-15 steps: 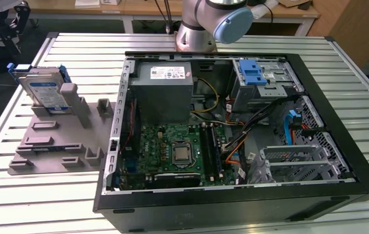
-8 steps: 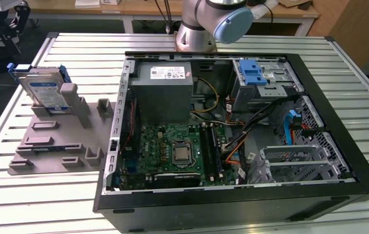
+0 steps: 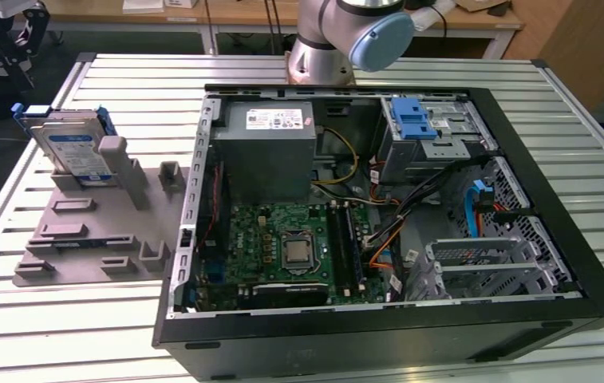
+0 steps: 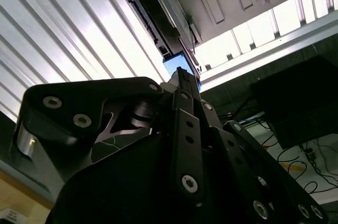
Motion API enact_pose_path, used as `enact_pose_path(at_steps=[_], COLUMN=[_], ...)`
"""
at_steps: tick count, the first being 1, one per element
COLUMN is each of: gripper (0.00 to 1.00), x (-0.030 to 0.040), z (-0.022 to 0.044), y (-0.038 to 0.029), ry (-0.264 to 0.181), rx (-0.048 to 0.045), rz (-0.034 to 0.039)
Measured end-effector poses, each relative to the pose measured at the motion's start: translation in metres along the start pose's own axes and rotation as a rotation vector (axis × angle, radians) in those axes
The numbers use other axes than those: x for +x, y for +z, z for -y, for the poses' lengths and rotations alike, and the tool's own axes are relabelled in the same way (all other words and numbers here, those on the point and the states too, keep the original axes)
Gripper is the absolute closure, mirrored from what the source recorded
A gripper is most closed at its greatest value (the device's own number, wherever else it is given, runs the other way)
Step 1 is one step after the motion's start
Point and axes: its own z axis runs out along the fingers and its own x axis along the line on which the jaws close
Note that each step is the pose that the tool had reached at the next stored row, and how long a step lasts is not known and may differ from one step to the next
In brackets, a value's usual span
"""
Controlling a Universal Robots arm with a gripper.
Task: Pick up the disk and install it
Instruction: 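Pick up the disk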
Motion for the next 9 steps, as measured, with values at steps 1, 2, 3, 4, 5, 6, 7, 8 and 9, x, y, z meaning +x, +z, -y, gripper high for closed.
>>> enact_pose_path(at_steps=[1,2,3,4,5,6,7,8,9], gripper=[0.89,0.89,0.89,0.89,0.89,0.89,0.89,0.89,0.89], x=[0.0,0.0,0.0,0.0,0.0,0.0,0.0,0.0,0.0], z=[0.0,0.0,0.0,0.0,0.0,0.0,0.0,0.0,0.0], y=[0.0,0.0,0.0,0.0,0.0,0.0,0.0,0.0,0.0], ry=[0.0,0.0,0.0,0.0,0.0,0.0,0.0,-0.002,-0.006], rx=[0.0,-0.0001,0.0,0.0,0.0,0.0,0.0,0.0,-0.0001], rz=[0.0,0.0,0.0,0.0,0.0,-0.0001,-0.0001,-0.0002,-0.0003])
